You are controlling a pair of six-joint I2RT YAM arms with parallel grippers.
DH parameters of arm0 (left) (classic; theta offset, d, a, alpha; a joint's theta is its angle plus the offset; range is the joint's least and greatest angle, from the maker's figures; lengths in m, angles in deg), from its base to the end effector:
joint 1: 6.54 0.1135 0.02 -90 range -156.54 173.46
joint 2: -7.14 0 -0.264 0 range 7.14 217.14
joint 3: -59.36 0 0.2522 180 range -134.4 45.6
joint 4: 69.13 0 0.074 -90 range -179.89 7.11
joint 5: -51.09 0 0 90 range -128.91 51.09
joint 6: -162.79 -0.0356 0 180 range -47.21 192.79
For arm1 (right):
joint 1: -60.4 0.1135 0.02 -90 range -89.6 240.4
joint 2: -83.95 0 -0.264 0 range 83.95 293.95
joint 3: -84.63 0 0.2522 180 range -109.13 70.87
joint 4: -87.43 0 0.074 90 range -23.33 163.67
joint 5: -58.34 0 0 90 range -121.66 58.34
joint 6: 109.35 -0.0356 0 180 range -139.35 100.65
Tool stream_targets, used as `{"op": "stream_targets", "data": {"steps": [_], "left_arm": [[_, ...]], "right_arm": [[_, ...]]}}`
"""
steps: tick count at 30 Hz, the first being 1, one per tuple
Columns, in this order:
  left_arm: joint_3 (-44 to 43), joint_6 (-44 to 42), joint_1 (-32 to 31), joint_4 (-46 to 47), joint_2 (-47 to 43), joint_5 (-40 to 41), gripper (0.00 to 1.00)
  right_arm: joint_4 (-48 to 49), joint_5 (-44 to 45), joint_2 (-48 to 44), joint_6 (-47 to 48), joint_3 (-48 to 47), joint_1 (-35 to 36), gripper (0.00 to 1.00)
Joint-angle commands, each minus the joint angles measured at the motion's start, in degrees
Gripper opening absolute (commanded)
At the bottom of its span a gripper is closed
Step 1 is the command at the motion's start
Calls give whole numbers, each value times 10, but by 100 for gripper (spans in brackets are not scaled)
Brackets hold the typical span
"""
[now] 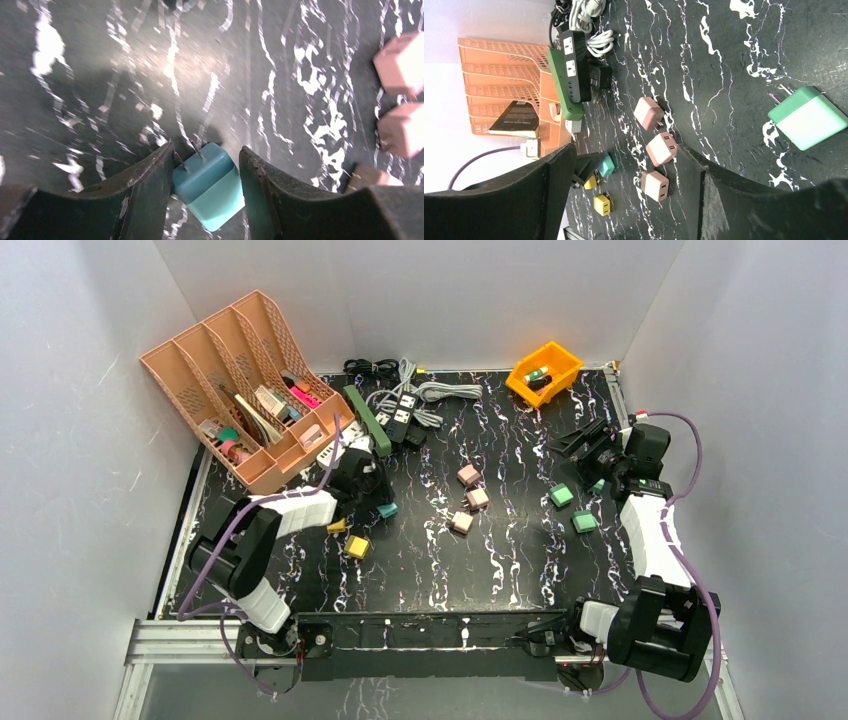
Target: Pull the plug off the socket
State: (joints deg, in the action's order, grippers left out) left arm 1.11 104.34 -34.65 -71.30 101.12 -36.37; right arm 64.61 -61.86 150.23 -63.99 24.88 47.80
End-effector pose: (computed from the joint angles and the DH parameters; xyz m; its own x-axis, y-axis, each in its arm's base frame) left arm 0.2914 -0.1539 0.1623 -0.6919 -0.2230 -0.6867 0.0913 0.9164 -0.3897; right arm 0.2534 -0.0383 0.2752 -0.5085 0.7359 -0.4470 0.1658 0.5931 0.7879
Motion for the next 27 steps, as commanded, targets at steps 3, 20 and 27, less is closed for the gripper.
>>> {"op": "stream_targets", "data": {"steps": [3, 20, 27], "left_arm": [[25, 72, -66, -76, -12, -24, 50], [-103, -44, -38, -180, -139, 54, 98], [-133, -110, 50, -202, -263, 43, 98]], "right_arm": [[30, -9, -1, 5, -1, 4, 80], [16, 22, -29, -7, -3, 15, 98], [-22, 113, -30, -15, -36, 28, 98]]}}
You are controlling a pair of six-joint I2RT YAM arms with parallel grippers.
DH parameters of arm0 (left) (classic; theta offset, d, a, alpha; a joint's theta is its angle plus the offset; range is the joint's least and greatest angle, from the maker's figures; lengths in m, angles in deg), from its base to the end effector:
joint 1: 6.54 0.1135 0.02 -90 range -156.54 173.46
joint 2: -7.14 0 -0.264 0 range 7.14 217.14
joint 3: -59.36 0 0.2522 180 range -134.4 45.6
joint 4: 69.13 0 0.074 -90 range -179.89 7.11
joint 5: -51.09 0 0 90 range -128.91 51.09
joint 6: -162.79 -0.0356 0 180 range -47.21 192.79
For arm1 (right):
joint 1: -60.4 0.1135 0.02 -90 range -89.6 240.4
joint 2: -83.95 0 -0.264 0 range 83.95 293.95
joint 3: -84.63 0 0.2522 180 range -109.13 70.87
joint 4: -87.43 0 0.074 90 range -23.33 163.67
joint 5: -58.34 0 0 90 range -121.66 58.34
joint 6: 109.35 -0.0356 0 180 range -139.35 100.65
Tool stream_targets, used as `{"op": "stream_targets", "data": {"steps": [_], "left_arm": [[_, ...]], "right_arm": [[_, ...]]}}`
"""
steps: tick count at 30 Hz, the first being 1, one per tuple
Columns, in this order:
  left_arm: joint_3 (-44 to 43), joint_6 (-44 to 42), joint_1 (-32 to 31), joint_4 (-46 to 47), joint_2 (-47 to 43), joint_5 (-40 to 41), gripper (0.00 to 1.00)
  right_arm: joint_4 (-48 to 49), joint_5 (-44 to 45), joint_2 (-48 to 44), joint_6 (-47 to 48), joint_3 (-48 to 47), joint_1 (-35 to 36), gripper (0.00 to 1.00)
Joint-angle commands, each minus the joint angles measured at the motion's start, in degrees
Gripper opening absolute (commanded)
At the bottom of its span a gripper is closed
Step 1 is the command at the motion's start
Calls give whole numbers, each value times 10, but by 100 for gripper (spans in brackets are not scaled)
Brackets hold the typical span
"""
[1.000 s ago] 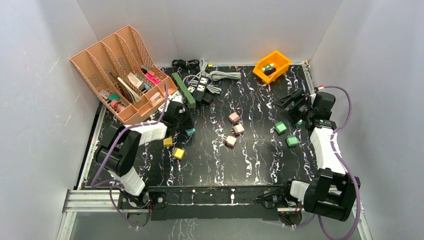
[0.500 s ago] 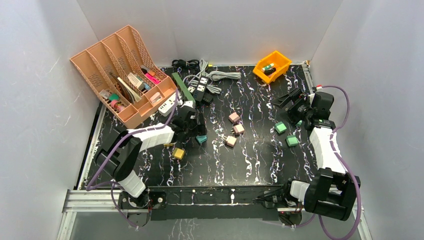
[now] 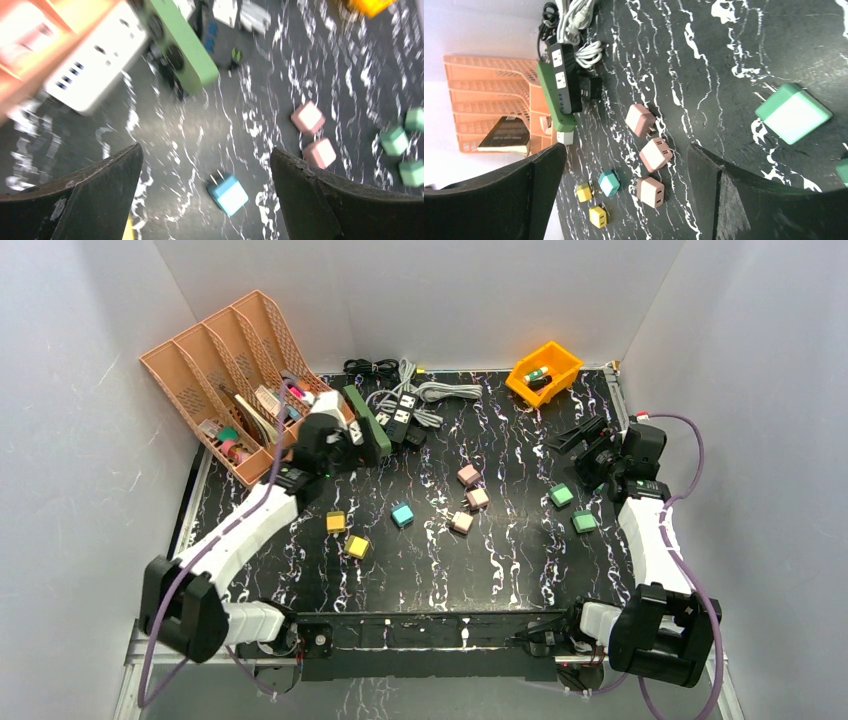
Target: Pull the plug off the socket
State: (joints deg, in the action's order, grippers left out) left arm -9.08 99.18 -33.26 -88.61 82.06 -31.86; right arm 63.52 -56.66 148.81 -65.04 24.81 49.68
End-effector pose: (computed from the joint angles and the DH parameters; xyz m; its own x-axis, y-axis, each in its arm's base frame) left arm 0.2701 -0.1311 0.2921 -0.5048 -0.2398 -0.8293 0.1376 0.9260 -0.3515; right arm 0.2505 -0.0321 0.2789 -0.4716 0.7493 -0.4649 0.2043 0.6057 0.7691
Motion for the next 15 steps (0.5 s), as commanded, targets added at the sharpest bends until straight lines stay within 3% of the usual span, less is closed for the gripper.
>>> {"op": "stream_targets", "data": {"steps": [1, 6, 11, 15], "left_arm": [[-31, -69, 45, -27, -90, -2, 98], [-36, -73, 125, -45, -139, -93, 98], [-56, -60, 211, -84, -139, -168, 98], [-58, -65, 240, -85, -147, -175, 98]], "right_arm": [[-18, 73, -15, 0, -42, 11, 98], [-45, 131, -24, 54, -68, 31, 98], [-85, 378, -42, 138, -97, 152, 98], [-66, 524, -54, 195, -95, 237, 98]]}}
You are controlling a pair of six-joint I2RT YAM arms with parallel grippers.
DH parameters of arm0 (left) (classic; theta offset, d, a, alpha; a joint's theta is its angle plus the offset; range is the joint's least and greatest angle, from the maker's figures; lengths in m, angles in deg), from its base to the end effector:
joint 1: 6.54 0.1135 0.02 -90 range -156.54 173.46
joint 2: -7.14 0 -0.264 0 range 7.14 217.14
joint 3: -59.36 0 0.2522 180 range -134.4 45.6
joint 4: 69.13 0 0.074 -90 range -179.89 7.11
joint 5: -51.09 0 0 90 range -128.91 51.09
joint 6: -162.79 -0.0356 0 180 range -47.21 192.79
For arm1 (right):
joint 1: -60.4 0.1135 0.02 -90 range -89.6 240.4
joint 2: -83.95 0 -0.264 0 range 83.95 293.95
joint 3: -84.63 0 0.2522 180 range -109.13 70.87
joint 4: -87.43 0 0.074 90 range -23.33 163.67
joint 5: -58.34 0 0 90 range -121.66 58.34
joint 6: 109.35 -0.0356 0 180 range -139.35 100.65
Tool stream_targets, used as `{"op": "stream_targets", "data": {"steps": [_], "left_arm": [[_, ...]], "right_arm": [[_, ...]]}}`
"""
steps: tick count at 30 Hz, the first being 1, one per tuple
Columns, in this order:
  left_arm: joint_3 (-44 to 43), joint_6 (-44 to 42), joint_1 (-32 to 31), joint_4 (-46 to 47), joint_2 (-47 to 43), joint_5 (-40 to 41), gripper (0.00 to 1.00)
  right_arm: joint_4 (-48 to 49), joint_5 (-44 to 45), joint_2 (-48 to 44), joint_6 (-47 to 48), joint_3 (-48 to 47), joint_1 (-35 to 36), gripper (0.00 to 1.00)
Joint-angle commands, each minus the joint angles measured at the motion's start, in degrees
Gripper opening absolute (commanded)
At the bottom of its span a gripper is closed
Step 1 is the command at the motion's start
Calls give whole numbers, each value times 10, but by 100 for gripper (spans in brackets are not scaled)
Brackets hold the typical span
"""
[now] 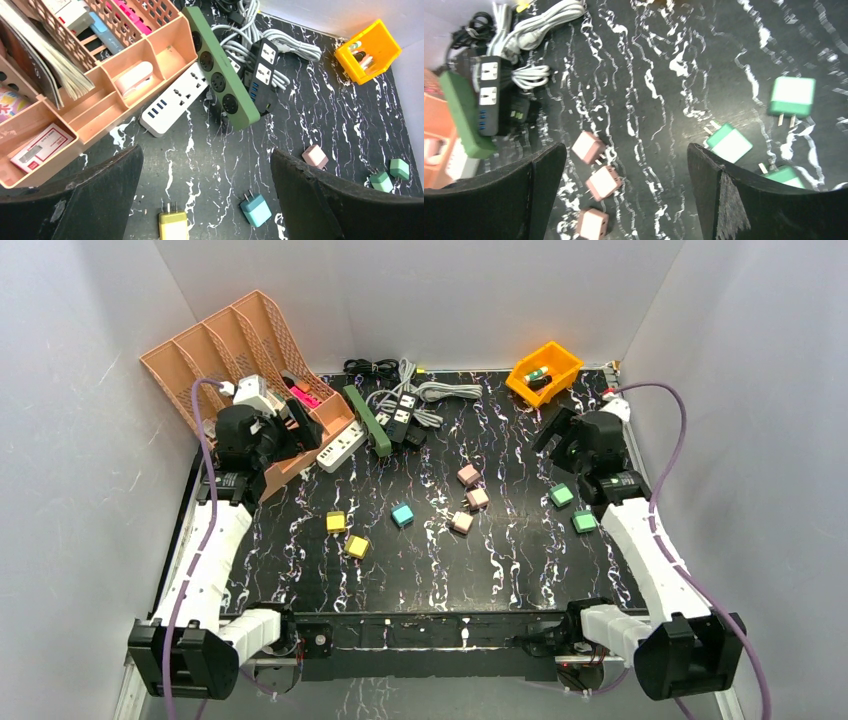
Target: Pull the plug off the socket
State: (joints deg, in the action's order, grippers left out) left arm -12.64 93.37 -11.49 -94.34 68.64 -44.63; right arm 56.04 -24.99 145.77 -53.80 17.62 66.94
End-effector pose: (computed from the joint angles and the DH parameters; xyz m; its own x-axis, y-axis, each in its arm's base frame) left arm 0.2466 -0.0249 0.3637 -0.3008 -0.3250 -0.8966 0.0814 0.9280 -0.3637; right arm 0.2435 0.0238 0.3207 -0.3671 0.5234 -0.7689 0.2402 0.8519 0.4653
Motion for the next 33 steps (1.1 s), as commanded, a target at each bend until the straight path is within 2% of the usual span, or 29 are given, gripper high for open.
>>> {"op": "stream_targets", "data": {"steps": [1, 3, 5, 6, 10, 12, 15, 21, 33], "left_arm": [[-23, -12, 23, -30, -16, -49, 98], [-15, -17, 23, -20, -27, -56, 98], [-7, -20, 23, -10, -41, -60, 98], [-5, -24, 23, -5, -48, -62, 98], [19, -55, 23, 17, -80, -63, 98], [20, -69, 23, 10, -89, -63, 98], [38, -83, 23, 25, -110, -93, 98], [66, -90, 23, 56, -131, -178, 98], [71, -85, 23, 88, -115, -216, 98]], "right_arm": [[21, 235, -26, 100, -18, 83, 99], [42, 286, -26, 132, -8, 120, 98], [58, 281, -28, 158, -3, 146, 98], [67, 236, -33, 173, 2, 150, 98], [172, -181, -66, 256, 60, 150, 98], [178, -243, -43, 236, 57, 150, 98], [168, -263, -12, 239, 43, 150, 98], [169, -237, -19, 251, 35, 151, 98], [172, -201, -40, 243, 52, 150, 98]]}}
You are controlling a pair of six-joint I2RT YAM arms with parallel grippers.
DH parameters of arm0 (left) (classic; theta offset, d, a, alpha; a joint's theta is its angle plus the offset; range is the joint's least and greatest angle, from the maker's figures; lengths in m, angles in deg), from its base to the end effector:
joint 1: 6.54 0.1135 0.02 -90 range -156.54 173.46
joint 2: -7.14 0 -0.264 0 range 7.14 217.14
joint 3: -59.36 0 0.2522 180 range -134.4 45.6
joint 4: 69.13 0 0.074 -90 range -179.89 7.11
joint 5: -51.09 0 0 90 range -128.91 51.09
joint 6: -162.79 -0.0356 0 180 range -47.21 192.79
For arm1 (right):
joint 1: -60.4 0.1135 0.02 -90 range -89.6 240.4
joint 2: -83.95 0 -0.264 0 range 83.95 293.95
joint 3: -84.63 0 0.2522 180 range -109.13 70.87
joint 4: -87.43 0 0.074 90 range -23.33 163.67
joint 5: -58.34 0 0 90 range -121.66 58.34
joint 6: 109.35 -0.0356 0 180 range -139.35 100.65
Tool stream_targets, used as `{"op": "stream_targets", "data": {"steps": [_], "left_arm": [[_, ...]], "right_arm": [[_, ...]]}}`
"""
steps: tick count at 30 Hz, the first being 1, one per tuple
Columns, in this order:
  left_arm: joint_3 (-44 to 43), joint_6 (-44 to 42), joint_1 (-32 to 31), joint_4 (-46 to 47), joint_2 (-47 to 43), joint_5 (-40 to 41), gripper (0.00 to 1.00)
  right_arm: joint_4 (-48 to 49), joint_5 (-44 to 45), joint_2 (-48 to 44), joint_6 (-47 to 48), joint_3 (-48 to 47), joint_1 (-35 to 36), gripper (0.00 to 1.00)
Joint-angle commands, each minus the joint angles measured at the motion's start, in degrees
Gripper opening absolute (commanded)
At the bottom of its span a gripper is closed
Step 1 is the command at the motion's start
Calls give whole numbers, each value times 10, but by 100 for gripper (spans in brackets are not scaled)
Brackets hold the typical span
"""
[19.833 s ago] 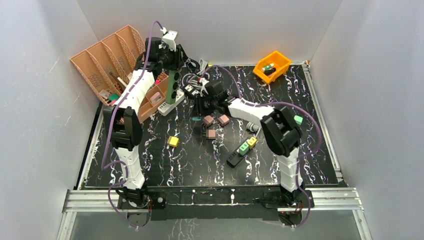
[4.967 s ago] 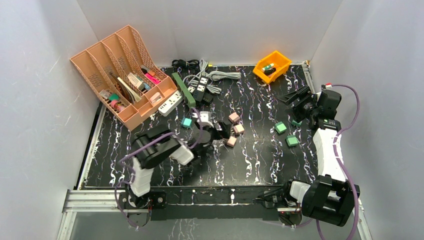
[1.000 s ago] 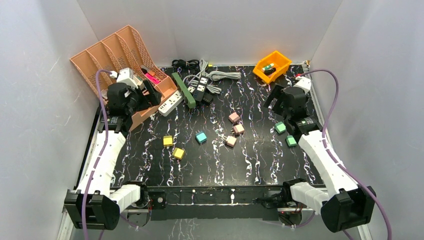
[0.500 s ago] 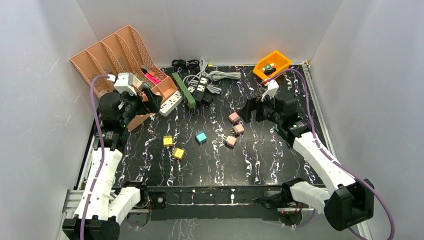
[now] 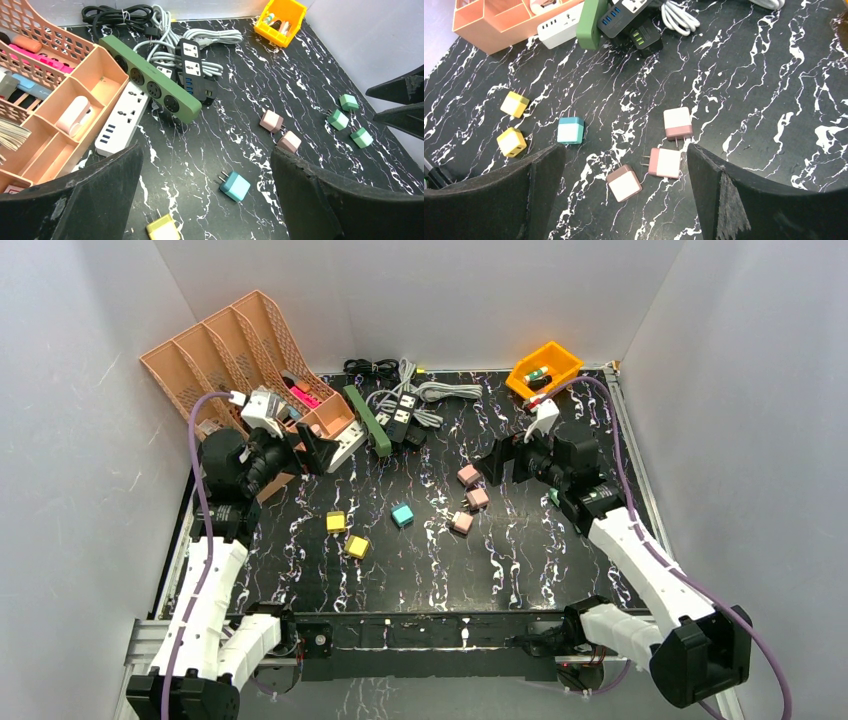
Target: Pull the plug off the socket
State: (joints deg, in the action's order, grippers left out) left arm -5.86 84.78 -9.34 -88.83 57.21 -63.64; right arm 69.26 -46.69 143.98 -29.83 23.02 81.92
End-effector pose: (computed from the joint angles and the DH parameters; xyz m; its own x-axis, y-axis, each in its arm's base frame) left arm 0.1990 -0.0246 0.3734 -0.1733 -0.1804 -0.9682 0.4344 0.8683 -0.2395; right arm 0.2237 0.0981 0.3182 -0.3677 0.0439 -0.9289 -0.5274 0.8129 0.2471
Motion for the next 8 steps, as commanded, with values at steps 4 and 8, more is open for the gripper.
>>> {"op": "stream_targets", "data": {"steps": [4, 8], "left_arm": [[7, 4, 2, 41, 7, -40, 98], [0, 2, 2, 30, 2, -39, 98]], "right_arm": [[30, 28, -10, -11, -19, 0, 98], [13, 38, 6, -23, -37, 1, 98]]}}
